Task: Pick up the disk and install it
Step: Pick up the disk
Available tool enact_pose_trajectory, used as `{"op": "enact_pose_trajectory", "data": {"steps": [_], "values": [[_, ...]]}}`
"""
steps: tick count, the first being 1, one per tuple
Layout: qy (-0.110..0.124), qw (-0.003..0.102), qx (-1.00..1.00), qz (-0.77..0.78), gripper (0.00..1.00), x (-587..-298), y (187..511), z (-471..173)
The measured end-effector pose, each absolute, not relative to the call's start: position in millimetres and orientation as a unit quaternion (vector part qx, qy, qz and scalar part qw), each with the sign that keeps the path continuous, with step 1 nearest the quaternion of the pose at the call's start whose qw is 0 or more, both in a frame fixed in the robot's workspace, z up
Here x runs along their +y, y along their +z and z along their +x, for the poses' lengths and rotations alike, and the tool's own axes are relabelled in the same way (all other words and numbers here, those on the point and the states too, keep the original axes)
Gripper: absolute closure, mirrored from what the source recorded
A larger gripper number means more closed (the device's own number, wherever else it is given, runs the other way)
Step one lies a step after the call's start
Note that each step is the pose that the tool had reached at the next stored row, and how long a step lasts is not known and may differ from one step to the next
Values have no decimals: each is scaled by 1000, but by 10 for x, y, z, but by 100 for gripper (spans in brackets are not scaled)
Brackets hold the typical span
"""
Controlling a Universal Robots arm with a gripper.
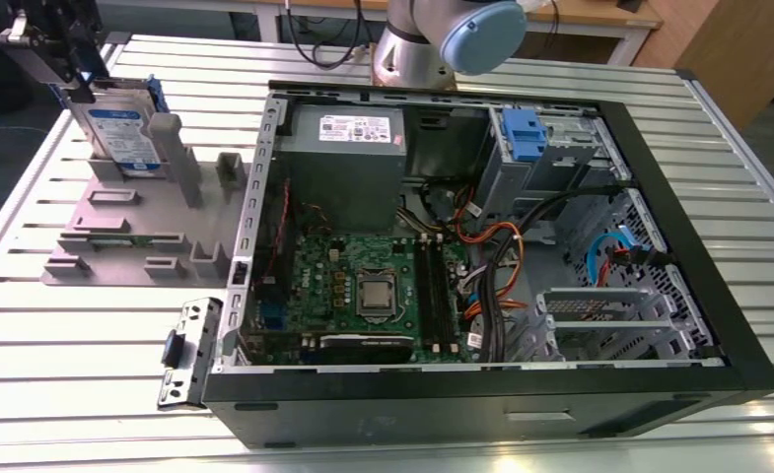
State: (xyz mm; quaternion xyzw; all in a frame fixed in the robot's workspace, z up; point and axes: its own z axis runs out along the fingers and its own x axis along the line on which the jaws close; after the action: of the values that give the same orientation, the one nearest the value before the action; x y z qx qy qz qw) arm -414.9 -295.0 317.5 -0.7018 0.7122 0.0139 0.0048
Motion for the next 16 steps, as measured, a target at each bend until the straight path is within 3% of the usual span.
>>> {"op": "enact_pose_trajectory", "data": {"steps": [16], "values": [[14,5,703,-711,47,-2874,3073,-4233]]}}
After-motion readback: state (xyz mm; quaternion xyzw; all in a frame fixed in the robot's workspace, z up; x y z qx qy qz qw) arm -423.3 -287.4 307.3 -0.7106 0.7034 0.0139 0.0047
